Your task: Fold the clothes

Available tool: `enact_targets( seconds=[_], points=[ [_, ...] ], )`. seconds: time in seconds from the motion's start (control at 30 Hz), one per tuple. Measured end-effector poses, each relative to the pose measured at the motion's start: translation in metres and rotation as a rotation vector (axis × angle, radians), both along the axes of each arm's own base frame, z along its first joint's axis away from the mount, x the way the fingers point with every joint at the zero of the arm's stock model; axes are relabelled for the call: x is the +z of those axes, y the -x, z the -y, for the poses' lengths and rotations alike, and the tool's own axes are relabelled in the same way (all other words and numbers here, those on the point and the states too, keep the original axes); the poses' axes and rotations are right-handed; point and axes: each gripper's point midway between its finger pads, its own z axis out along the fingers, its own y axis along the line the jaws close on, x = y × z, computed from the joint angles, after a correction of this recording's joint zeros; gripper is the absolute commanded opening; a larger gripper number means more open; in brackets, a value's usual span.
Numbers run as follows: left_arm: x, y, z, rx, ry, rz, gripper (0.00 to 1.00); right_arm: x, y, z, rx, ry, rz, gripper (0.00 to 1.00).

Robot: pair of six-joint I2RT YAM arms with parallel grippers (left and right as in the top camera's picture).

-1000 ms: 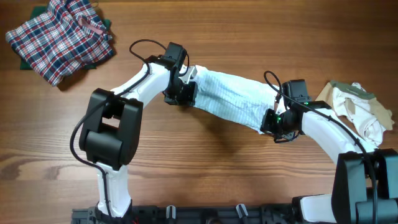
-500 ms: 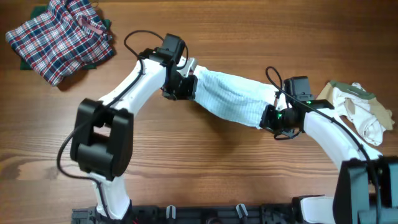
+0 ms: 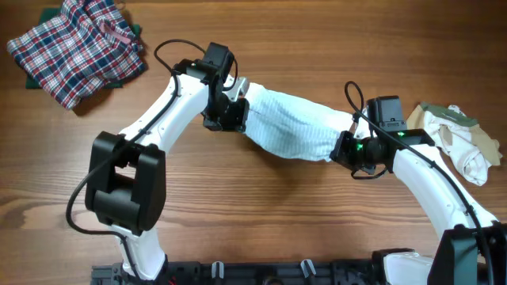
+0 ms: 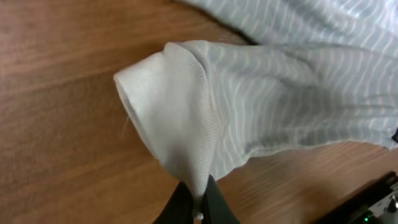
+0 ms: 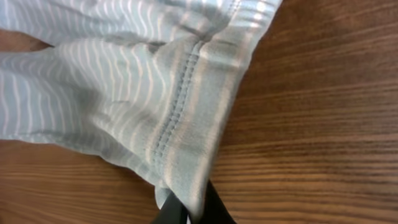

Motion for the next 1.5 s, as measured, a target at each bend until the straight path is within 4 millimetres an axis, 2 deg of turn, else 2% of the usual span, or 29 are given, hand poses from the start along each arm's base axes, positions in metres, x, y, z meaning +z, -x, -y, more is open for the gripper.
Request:
enact_targets(
  seconds=[0.13, 0.23, 0.33, 0.5, 0.6, 0.73, 0.93, 1.13, 1.33, 1.5],
  points=[
    [0.001, 0.011, -0.004, 0.000, -0.018, -0.046, 0.04, 0.001, 0.011, 0.001, -0.010, 0.001, -0.040, 0.04],
    [0.010, 0.020, -0.009, 0.000, -0.029, -0.059, 0.04, 0.007, 0.024, 0.002, -0.028, 0.000, -0.078, 0.04],
    [0.020, 0.025, -0.014, 0.002, -0.048, -0.051, 0.04, 0.015, 0.037, 0.002, -0.055, -0.010, -0.114, 0.04],
    [0.021, 0.026, -0.018, 0.002, -0.068, -0.050, 0.04, 0.029, 0.050, 0.001, -0.063, -0.023, -0.114, 0.04],
    [0.020, 0.024, -0.022, 0.004, -0.093, -0.038, 0.04, 0.033, 0.049, 0.001, -0.058, -0.028, -0.092, 0.05],
    [0.019, 0.010, -0.021, 0.007, -0.099, 0.024, 0.04, 0.035, 0.040, 0.000, -0.058, -0.033, -0.049, 0.06],
    [0.022, -0.011, -0.014, 0.012, -0.070, 0.115, 0.04, 0.035, 0.045, -0.001, -0.056, -0.038, -0.072, 0.09],
    [0.023, -0.014, -0.014, 0.014, -0.070, 0.131, 0.04, 0.038, 0.055, -0.011, -0.041, -0.103, -0.116, 0.09],
    [0.023, -0.015, -0.016, 0.011, -0.083, 0.139, 0.04, 0.047, 0.063, -0.032, -0.008, -0.206, -0.148, 0.08],
    [0.022, -0.019, -0.021, 0.012, -0.115, 0.158, 0.07, 0.050, 0.066, -0.038, -0.044, -0.247, -0.185, 0.10]
  ],
)
